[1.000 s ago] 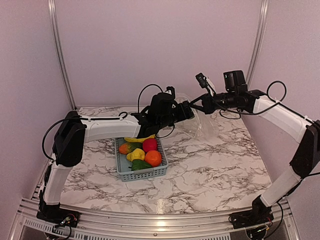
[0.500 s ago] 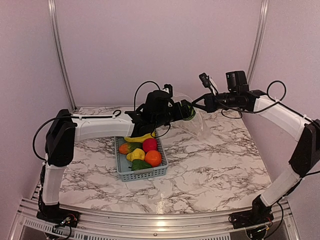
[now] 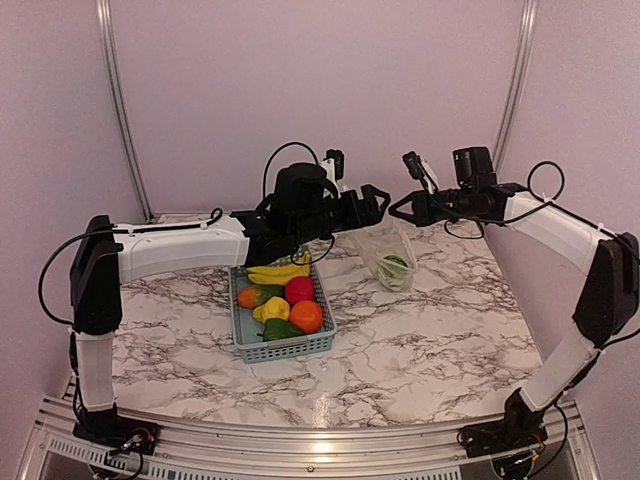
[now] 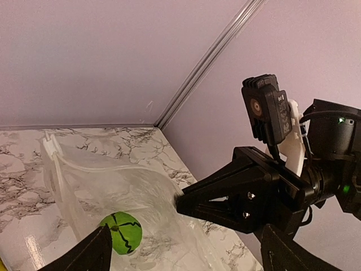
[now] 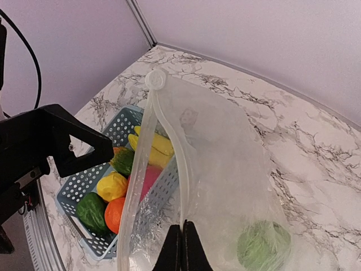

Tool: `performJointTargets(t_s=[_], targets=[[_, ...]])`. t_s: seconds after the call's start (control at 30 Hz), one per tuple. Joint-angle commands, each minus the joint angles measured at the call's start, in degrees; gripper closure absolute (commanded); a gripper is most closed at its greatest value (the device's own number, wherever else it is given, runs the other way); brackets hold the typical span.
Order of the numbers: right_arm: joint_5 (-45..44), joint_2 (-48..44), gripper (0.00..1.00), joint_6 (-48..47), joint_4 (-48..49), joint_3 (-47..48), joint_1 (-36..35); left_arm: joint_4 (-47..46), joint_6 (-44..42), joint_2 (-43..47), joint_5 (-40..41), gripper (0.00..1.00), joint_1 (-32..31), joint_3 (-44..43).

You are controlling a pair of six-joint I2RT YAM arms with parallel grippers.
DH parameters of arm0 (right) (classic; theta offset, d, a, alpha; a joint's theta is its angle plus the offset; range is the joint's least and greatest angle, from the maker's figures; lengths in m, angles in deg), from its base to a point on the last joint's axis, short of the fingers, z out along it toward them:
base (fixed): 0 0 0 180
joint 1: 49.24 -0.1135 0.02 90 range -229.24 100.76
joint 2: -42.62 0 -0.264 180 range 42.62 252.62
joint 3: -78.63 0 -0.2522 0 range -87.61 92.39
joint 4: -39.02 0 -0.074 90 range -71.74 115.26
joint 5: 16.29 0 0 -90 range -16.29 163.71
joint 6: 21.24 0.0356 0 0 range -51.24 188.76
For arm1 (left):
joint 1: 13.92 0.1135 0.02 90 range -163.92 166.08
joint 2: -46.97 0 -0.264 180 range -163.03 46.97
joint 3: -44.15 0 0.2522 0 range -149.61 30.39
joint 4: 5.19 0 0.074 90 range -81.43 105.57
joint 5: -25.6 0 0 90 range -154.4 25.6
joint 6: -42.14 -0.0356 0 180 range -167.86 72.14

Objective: Place the food in the zip-top bag and seal the zipper
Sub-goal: Adjust the zipper food storage bag at the corner of the board.

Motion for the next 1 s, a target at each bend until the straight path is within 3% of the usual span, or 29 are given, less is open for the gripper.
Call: performJointTargets(t_s=[0.0,0.27,0.43,0.63,0.73,0.87,0.97], targets=[[-0.9,-0.2,1.00,-1.7,1.4,1.7,4.3,2.7,-6.5,6.7,-3.9,0.07,-0.5,4.7],[-8.6,-1.2,1.00,-2.2,4.5,6.7,14.5,15.7,-19.0,16.0,8.0,0.05,-0.6,13.2],[-6.4,-3.8,1.00,-2.5,7.7,1.3,14.1,13.5,-25.0,22.9,15.6,0.01,-0.6,22.4],[-3.7,-1.6,1.00,-4.3,10.2,-6.8,10.1,7.7,-26.4,27.8,22.2,0.01,-0.5,30.1],[-1.9,2.3,1.00,-4.4,9.6,-7.1,9.2,7.5,-26.5,27.1,24.3,0.01,-0.5,30.0],[1.8,7.2,1.00,-4.3,7.4,-6.1,8.7,14.4,-27.2,23.8,23.7,0.01,-0.5,25.7],[3.6,7.9,1.00,-4.5,6.6,-6.0,8.8,20.6,-26.6,22.0,22.0,0.07,-0.5,23.5]])
